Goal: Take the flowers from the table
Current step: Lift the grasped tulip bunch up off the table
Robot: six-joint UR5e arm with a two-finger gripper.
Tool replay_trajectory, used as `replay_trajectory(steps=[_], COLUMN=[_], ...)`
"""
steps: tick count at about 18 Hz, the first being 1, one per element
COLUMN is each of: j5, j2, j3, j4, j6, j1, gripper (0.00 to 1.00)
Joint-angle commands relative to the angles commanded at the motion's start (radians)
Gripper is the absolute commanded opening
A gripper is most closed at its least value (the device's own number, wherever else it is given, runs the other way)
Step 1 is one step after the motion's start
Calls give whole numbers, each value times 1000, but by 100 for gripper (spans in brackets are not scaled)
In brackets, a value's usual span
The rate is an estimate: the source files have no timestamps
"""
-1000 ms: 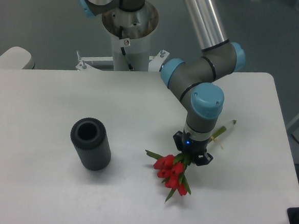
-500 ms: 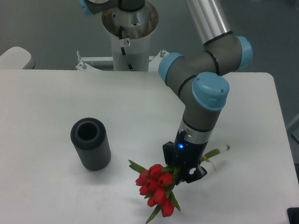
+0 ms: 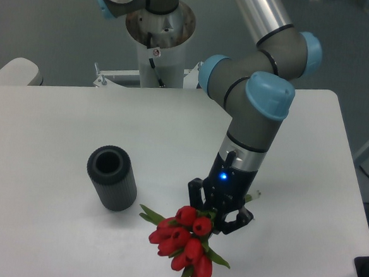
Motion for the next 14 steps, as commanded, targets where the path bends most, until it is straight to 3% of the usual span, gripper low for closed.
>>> replay_trajectory(steps=[3,14], j5=[-52,-60], j2=[0,2], j3=[3,12], j4=[5,9], j6=[3,14], j1=[17,34], gripper=[21,21])
